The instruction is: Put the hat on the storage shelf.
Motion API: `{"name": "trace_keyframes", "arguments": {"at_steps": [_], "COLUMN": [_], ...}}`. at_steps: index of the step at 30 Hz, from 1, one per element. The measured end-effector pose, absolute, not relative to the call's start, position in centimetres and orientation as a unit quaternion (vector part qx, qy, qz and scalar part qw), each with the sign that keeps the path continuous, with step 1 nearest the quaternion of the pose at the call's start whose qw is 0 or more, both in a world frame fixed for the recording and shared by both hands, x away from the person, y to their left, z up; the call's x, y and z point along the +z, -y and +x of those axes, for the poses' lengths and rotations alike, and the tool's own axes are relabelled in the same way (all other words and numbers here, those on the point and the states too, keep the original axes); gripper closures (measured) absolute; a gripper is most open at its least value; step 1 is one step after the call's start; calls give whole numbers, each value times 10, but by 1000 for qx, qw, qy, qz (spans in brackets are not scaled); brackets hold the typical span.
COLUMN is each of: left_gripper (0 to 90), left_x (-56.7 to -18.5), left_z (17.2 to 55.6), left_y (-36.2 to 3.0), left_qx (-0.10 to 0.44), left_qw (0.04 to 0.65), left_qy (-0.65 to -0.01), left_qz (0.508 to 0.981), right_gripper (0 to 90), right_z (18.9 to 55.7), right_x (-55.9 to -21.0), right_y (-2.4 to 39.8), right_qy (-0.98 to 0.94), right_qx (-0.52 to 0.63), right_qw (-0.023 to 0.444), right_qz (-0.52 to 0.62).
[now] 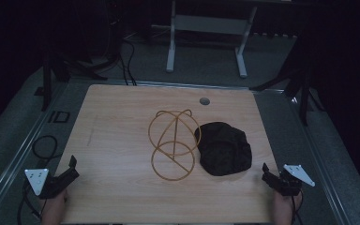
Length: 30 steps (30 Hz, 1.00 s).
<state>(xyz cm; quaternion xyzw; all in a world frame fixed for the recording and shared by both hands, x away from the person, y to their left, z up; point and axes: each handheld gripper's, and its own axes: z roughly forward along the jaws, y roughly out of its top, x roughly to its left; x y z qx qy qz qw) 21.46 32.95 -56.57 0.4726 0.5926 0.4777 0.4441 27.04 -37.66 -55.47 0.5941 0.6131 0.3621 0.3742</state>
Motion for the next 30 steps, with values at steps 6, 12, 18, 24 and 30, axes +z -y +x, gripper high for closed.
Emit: {"name": "trace_keyframes", "arguments": {"at_steps": [6,12,18,24,30], "left_gripper": [6,6,6,6,6], "left_x": [-566,-566,-566,-566,-566], "left_z": [215,215,215,215,215], "left_y": [-329,-330,-329,-329,-329], "left_qx": [479,478,479,479,479], "left_qw": [444,443,443,443,443], "left_qy": [-593,-593,-592,-593,-593], "left_qz": [472,473,472,472,472], "right_gripper": [134,133,130,126,125], "right_z": [271,273,277,279,279], "right_x": [-555,-555,-547,-515,-479], "right_y": [379,384,381,374,361], "right_qy": [-600,-597,-604,-603,-613], "right_qx": [363,368,379,414,443], "right_qw": [377,363,344,331,329], "right_qz": [604,614,611,596,566]}}
